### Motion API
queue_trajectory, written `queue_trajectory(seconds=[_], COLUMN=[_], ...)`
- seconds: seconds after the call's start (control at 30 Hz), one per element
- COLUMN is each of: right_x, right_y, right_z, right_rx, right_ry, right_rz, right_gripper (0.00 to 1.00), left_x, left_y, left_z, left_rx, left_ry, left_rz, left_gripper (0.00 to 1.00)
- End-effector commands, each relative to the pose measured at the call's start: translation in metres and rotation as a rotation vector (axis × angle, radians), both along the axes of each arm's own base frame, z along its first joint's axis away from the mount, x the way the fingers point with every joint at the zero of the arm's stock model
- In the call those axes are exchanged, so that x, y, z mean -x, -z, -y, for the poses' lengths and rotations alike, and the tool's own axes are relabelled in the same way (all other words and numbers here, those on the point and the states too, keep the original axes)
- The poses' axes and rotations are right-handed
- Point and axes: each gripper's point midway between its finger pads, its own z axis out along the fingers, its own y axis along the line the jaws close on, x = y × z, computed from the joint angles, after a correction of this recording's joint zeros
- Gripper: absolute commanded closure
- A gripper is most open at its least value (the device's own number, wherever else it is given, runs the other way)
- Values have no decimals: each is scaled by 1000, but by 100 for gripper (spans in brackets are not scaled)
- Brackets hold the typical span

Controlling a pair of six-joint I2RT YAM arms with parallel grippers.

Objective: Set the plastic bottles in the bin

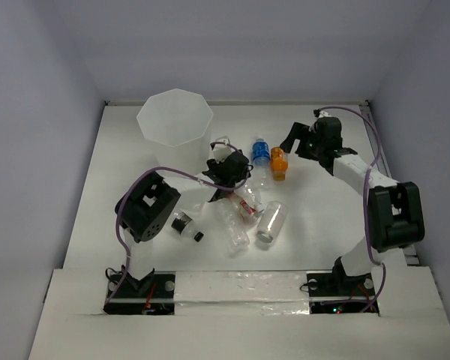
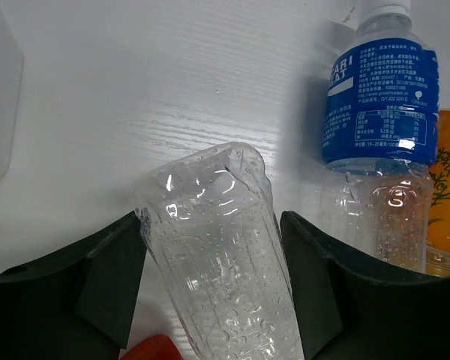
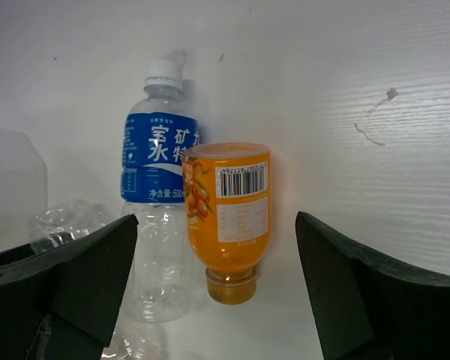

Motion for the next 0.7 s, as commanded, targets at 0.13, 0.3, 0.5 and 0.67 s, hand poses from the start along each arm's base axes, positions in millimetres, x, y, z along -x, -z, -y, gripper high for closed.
queue_trajectory(seconds=[0.13,0.3,0.5,0.67], right_x=[-16,-21,-23,-26], right_y=[17,24,48,66], right_z=[-11,-5,-17,-17], right_rx=[112,144,174,188], right_ry=[-10,23,-35,-40], right_rz=[-61,-90,-174,-218], right_gripper=[9,9,8,9], left_x=[-10,-9,-6,-1], left_y=[-39,-63,-75,-89], left_z=[7,3,6,10], left_rx=[89,120,128,150], left_ry=[5,7,21,46], left_rz=[103,161,183,204], left_gripper=[55,58,59,59])
